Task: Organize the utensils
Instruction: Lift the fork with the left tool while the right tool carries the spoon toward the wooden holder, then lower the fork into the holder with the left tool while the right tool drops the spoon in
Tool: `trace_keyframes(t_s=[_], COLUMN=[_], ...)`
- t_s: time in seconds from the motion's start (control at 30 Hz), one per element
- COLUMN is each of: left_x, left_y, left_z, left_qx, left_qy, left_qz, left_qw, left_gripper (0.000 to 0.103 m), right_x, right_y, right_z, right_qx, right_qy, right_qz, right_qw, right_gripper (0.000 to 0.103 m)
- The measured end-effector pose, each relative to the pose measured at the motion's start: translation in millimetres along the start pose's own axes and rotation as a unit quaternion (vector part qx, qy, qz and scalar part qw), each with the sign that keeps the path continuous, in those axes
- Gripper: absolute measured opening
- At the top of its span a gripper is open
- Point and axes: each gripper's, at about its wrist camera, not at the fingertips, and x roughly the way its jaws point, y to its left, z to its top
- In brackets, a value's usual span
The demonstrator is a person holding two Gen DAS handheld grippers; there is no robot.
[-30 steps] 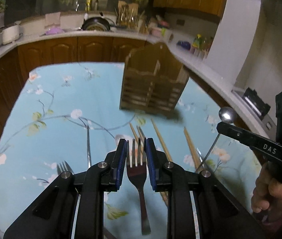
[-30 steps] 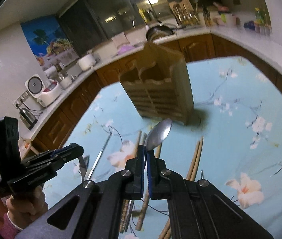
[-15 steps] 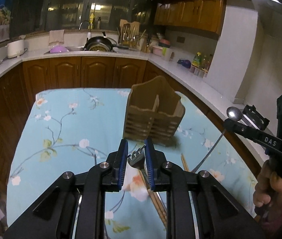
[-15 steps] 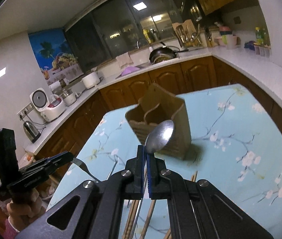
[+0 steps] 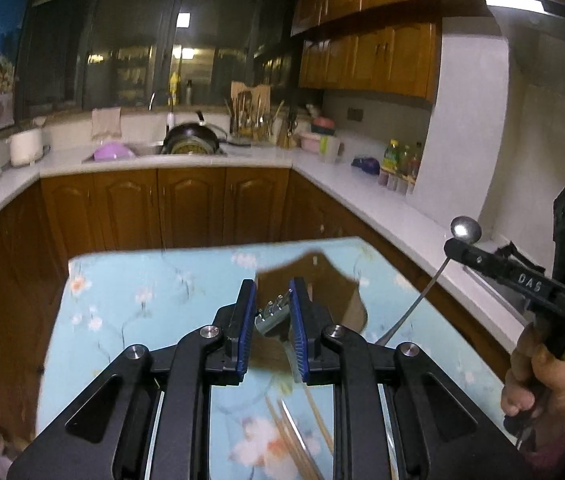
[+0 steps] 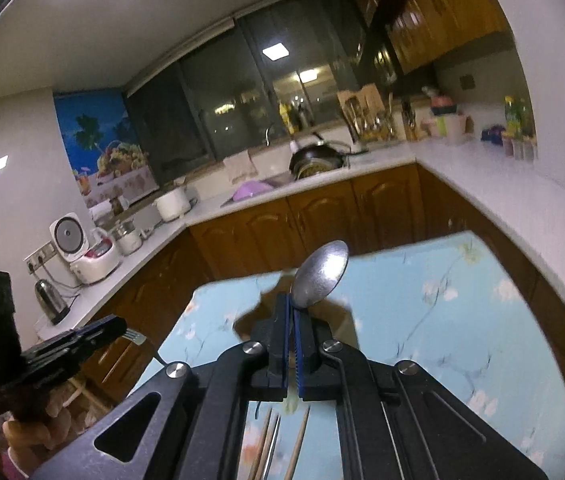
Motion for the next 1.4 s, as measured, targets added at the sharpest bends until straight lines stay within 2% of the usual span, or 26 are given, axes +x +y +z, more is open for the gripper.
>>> trace_keyframes(t_s=[0.2, 0.3, 0.47, 0.67, 0.73, 0.8, 0.87, 1.23, 1.4], left_x=[35.3, 59.2, 101.1, 137.4, 144.2, 150.0, 153.1, 156.8, 156.5], left_y=[2.7, 7.1, 11.8, 23.0, 24.1, 24.4, 23.2, 14.2, 10.9], left_z=[39.0, 45.8, 34.2, 7.7, 0.6, -5.7, -11.2, -15.1, -14.8], left_qx=[0.009, 0.006, -0.001, -0.022, -0.027, -0.029, -0.027, -0.008, -0.008], left_qy=[-0.023, -0.021, 0.002, 0.038, 0.048, 0.056, 0.062, 0.07, 0.079], left_qz=[0.014, 0.022, 0.041, 0.049, 0.046, 0.047, 0.043, 0.041, 0.036], left_qw=[0.9996, 0.9995, 0.9992, 0.9978, 0.9974, 0.9969, 0.9968, 0.9967, 0.9962], left_gripper=[0.016, 0.016, 0.016, 0.016, 0.014, 0.003, 0.003, 0.003, 0.007], right_x=[34.4, 56.8, 89.4, 115.8, 120.5, 124.7, 128.8, 126.7, 126.4], right_y=[-2.8, -3.9, -11.0, -20.6, -21.3, -21.9, -24.6, -25.3, -26.3], right_z=[26.2, 28.5, 11.8, -16.5, -21.2, -26.0, -31.0, -29.0, -28.2], right_qx=[-0.03, -0.054, -0.075, -0.071, -0.073, -0.076, -0.075, -0.079, -0.068], right_qy=[-0.014, -0.008, 0.021, 0.058, 0.068, 0.076, 0.087, 0.083, 0.083], right_qz=[-0.036, -0.059, -0.076, -0.07, -0.067, -0.067, -0.065, -0.067, -0.064], right_qw=[0.999, 0.997, 0.994, 0.993, 0.993, 0.992, 0.991, 0.991, 0.992], right_gripper=[0.002, 0.002, 0.002, 0.002, 0.002, 0.002, 0.002, 0.003, 0.007])
